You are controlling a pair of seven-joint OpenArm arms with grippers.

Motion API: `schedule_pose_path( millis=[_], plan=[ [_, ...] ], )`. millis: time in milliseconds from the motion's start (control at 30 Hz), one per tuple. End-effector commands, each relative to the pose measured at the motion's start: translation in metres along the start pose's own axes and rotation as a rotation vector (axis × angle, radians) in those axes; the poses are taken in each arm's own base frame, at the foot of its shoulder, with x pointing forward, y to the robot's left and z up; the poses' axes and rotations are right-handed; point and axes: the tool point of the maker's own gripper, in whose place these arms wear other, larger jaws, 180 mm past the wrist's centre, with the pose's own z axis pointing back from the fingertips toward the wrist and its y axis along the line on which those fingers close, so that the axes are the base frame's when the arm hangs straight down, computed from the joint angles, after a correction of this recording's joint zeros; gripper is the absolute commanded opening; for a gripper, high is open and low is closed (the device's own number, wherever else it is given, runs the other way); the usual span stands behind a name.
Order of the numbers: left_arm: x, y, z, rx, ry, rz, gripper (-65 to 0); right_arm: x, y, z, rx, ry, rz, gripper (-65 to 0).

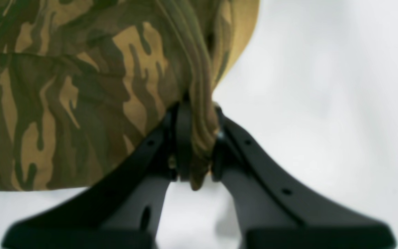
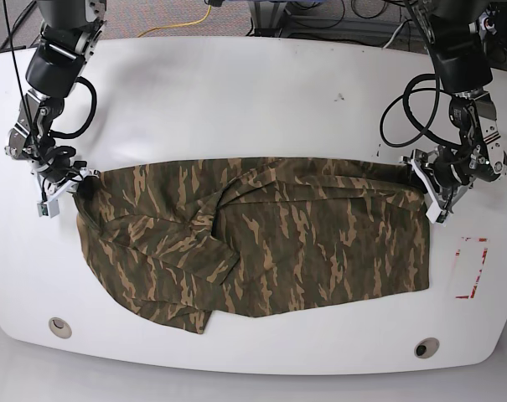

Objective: Layout the t-shirt on the table in an organized manner, then fold the t-shirt properly
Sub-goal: 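Grasp the shirt ends with both grippers, then drag the shirt with both grippers toward the robot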

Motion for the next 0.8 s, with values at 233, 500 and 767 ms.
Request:
schedule_pose_path(
  millis=[233,500,767],
  plan=[
    [-0.013,0.007,0.004,0.022,0.054,-0.011,-61.4,0.021,-0.006,0.007,-0.009,-0.049,0.020,-59.6],
    [-0.023,0.004,0.013,0.043,0.097,-0.047,-61.4,0.023,-0.009,0.016,-0.026,-0.058,0.054,-59.8],
    [-0.037,-0.007,0.036,0.091,0.143,-0.142,-61.4,-0.007,-0.019,0.052,-0.098,0.014,0.114,-59.9]
  ],
)
